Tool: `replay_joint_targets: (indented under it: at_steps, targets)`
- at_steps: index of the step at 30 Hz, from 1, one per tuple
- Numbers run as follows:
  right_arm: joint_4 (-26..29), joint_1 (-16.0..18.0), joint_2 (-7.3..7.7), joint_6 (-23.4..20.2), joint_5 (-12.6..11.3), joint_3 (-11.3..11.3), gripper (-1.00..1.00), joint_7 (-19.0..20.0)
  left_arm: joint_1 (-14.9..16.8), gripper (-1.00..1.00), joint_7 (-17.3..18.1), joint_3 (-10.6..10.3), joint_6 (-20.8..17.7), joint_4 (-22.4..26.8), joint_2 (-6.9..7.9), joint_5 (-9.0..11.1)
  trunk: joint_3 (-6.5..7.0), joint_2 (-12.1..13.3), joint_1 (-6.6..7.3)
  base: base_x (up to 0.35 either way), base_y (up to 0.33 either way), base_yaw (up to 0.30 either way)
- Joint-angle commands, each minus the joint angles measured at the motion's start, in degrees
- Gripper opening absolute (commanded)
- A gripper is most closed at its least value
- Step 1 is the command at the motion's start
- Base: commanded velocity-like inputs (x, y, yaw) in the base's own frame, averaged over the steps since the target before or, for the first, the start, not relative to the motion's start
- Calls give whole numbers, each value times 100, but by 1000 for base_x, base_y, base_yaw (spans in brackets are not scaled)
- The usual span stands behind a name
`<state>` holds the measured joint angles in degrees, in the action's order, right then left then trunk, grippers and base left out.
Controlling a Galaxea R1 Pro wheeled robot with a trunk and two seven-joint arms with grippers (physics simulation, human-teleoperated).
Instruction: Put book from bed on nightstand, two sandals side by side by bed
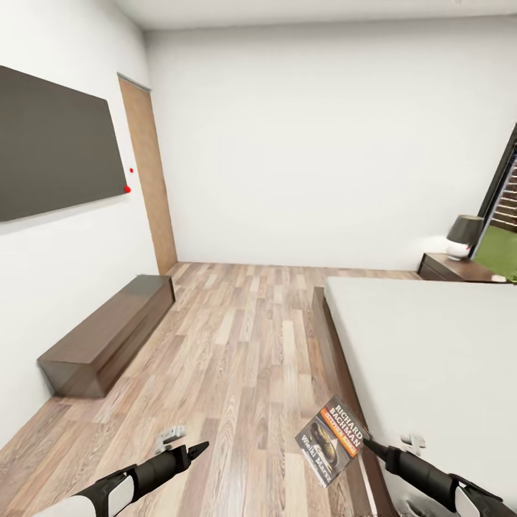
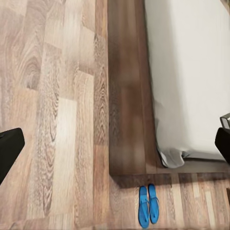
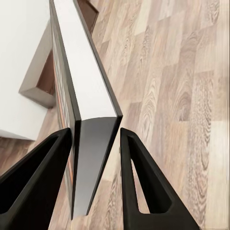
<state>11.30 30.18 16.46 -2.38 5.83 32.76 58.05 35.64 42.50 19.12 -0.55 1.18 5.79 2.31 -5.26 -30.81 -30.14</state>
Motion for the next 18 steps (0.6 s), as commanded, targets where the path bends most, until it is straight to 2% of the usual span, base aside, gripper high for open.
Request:
replay_joint_targets:
  at_steps: [1,9,18]
  targets:
    - [4,6,-3,-25,58,54,-100,19,4,100,21,-5,-6,-3,2,24,-11,-11,-3,0,0,-270]
    - [4,6,-3,-17,58,55,-100,4,4,100,22,-5,-5,-4,1,24,-11,-11,-3,0,0,-255]
    - [4,6,-3,-17,58,55,-100,5,4,100,22,-5,-6,-3,1,24,22,-11,-3,0,0,-42]
